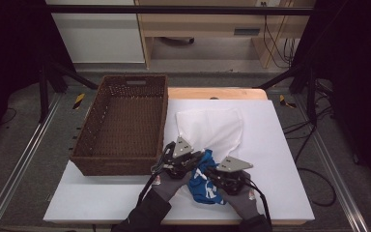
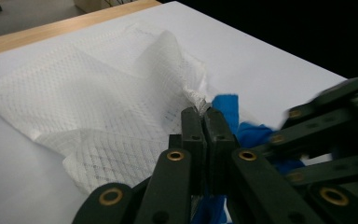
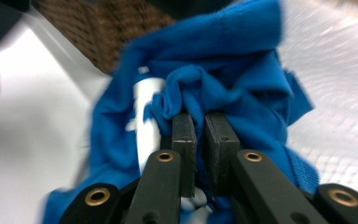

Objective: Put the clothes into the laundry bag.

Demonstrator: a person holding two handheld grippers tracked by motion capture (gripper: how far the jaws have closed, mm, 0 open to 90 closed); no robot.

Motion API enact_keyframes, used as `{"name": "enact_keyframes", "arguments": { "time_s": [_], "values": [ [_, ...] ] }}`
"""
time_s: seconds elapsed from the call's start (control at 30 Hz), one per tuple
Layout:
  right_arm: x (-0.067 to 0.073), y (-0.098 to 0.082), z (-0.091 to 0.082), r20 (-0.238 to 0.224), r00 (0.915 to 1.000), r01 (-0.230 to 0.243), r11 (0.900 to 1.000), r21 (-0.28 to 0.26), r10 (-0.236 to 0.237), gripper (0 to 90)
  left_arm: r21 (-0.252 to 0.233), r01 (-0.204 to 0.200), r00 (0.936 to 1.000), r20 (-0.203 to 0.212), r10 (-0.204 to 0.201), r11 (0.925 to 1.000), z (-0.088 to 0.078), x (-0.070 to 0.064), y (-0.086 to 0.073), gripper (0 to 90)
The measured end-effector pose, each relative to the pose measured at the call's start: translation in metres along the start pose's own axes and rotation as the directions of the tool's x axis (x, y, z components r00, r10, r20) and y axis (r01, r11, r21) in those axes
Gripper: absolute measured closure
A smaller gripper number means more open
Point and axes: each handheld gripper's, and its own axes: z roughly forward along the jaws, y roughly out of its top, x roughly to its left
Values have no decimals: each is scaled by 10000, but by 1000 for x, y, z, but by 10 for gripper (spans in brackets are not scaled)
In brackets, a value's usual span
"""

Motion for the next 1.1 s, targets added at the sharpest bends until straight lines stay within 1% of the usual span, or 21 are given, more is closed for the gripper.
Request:
{"name": "enact_keyframes", "arguments": {
  "time_s": [0.07, 0.1, 0.13, 0.17, 0.2, 0.27, 0.33, 0.4, 0.43, 0.47, 0.5, 0.57, 0.63, 0.7, 0.77, 0.8, 0.87, 0.9, 0.97, 1.03, 1.1],
  "values": [
    [-4, 0, 17, 467, 9989, -105, 9984, 547, 79, 833, 20, -84, 9999, 84, 84, 10000, -1, -2, -1, 887],
    [-7, -1, 22, 748, 9968, -347, 9972, 664, 297, 829, 59, -158, 9999, 55, 158, 9999, -1, -2, -3, 887],
    [-11, -1, 26, 1017, 9929, -679, 9959, 592, 616, 822, 56, -136, 9999, 102, 135, 9999, -2, -2, -6, 888],
    [-14, -1, 27, 1466, 9854, -946, 9943, 501, 863, 820, 77, -90, 9998, 160, 89, 9999, -3, -1, -8, 887],
    [-16, -2, 28, 1749, 9813, -897, 9947, 493, 799, 815, 91, -51, 9998, 184, 50, 9999, -3, 1, -11, 887],
    [-15, -2, 27, 1769, 9807, -945, 9938, 584, 829, 775, 157, 196, 9994, 287, -201, 9997, -4, 6, -17, 887],
    [-14, -1, 23, 1543, 9854, -806, 9954, 524, 717, 723, 198, 305, 9992, 233, -310, 9993, -4, 8, -21, 886],
    [-13, 0, 15, 1274, 9887, -852, 9954, 427, 791, 672, 240, 333, 9993, 166, -337, 9992, -5, 10, -22, 885],
    [-13, 0, 5, 1170, 9894, -894, 9958, 214, 863, 652, 232, 353, 9993, 142, -356, 9991, -5, 11, -23, 885],
    [-15, 1, -4, 1192, 9885, -937, 9956, -31, 933, 637, 232, 353, 9993, 142, -356, 9991, -5, 11, -23, 885],
    [-18, 3, -16, 1400, 9841, -1036, 9935, -481, 1094, 604, 258, 354, 9993, 109, -357, 9990, -4, 12, -22, 885],
    [-26, 5, -24, 1570, 9806, -1045, 9906, -882, 1175, 555, 280, 349, 9993, 90, -352, 9990, -3, 12, -21, 885],
    [-32, 5, -17, 1478, 9802, -1207, 9895, -801, 1316, 504, 280, 294, 9995, 86, -296, 9992, -3, 11, -19, 884],
    [-36, 4, -2, 1318, 9827, -1248, 9909, -501, 1304, 484, 294, 290, 9995, 85, -293, 9991, -3, 11, -18, 885],
    [-38, 2, 13, 1255, 9829, -1312, 9906, -381, 1350, 504, 310, 273, 9996, 88, -276, 9991, -3, 11, -18, 885],
    [-39, 1, 18, 1252, 9831, -1289, 9906, -447, 1336, 541, 341, 237, 9997, 78, -240, 9991, -2, 11, -18, 885],
    [-40, 0, 19, 1157, 9851, -1227, 9913, -467, 1274, 745, 368, 216, 9998, 47, -218, 9991, -2, 12, -19, 885],
    [-39, 0, 17, 1167, 9862, -1123, 9925, -489, 1174, 812, 356, 268, 9996, 60, -271, 9990, -3, 13, -19, 885],
    [-34, 2, 7, 1005, 9909, -839, 9947, -596, 896, 838, 288, 354, 9994, 0, -354, 9990, -4, 14, -18, 885],
    [-24, 4, -5, 753, 9965, -318, 9967, -748, 374, 842, 308, 442, 9990, -53, -440, 9985, -4, 15, -16, 885],
    [-11, 4, -14, 490, 9987, 153, 9961, -867, -110, 843, 307, 511, 9986, -117, -507, 9982, -4, 14, -14, 885]
  ]
}}
